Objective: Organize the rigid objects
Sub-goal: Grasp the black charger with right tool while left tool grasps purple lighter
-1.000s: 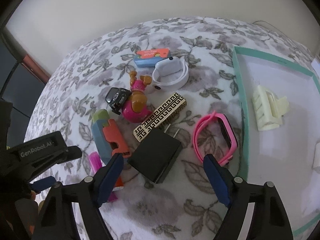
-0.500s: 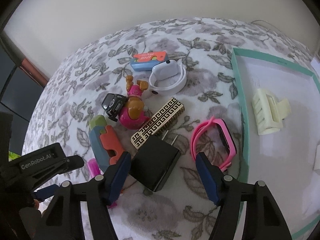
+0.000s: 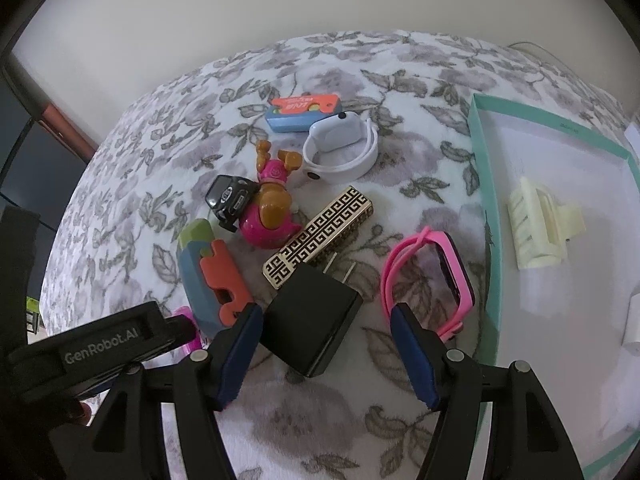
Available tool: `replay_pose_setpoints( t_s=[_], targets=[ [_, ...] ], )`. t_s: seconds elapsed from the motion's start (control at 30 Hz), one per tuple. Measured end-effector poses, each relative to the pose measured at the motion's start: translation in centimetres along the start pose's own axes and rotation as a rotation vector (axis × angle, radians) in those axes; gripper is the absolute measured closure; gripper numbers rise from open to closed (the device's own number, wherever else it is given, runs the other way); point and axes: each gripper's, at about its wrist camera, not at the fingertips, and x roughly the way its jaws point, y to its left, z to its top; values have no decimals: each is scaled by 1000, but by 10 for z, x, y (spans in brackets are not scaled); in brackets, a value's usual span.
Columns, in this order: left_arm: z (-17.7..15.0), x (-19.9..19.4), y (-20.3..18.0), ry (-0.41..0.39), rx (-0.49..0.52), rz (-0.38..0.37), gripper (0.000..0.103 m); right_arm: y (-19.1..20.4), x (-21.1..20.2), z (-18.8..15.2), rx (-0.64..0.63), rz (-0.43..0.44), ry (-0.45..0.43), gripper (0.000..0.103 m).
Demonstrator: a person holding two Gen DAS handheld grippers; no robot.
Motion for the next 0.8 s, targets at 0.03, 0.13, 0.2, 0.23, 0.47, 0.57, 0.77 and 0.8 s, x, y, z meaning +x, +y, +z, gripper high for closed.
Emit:
replay_pose_setpoints(
  t_s=[0.03,0.13,0.2,0.23,0.47,0.57,0.77,0.8],
  targets=[
    [0,0,0,-6,-1,9,5,1,0,0,-7,-6,-6,32],
    [3,3,10,0,-12,27,5,5,1,-1,-28,-12,-16,30],
    [3,7,13,8,-21,32,5,8,3,-2,-52,-23,-22,28],
    [4,8,13,10,-23,26,5,10,4,-2,-65,-28,-21,26],
    [2,8,9,7,7,41,5,12,3,-2,-96,-54,0,33],
    [-6,2,14,10,6,36,5,5,0,-4,-93,-64,14,54],
    [-18,4,7,32,51,15,5,-11,-9,-9,-51,-48,50,58],
    [-20,6,4,34,64,22,5,-14,-10,-11,-32,-32,62,58]
  ],
)
